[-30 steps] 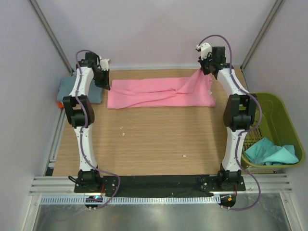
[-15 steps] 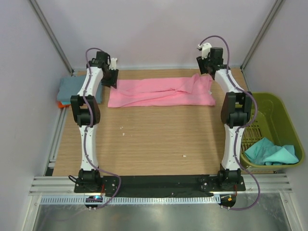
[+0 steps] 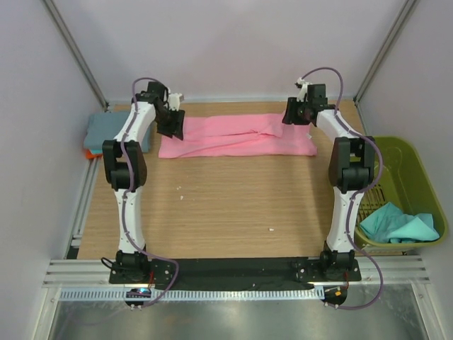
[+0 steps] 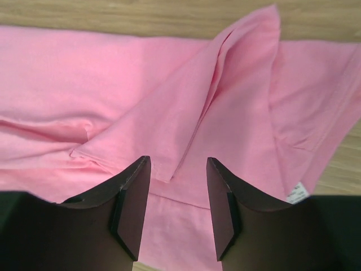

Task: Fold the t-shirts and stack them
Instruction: Fold the tshirt

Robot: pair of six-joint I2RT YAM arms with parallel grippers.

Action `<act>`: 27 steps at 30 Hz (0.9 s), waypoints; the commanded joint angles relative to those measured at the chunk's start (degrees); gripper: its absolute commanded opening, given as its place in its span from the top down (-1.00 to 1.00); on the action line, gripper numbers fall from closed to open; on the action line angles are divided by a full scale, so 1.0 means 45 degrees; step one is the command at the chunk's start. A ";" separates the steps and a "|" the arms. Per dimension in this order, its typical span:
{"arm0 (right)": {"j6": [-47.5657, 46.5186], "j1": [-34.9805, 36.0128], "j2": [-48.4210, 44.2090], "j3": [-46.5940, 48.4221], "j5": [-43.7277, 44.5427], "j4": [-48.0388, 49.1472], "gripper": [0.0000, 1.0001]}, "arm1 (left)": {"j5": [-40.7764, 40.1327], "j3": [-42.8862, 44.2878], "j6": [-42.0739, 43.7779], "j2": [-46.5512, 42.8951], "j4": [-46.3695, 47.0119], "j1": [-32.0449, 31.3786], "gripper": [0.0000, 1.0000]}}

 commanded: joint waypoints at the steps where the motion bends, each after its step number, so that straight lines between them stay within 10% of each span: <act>1: 0.1085 0.0005 0.0105 -0.0072 -0.0957 -0.0044 0.00 | 0.1326 -0.0326 0.0264 0.0284 -0.0515 -0.0135 -0.04; 27: 0.1436 0.0044 0.1161 -0.0170 -0.1602 -0.0044 0.50 | 0.0388 -0.1342 0.0127 0.0989 -0.0146 -0.0038 0.07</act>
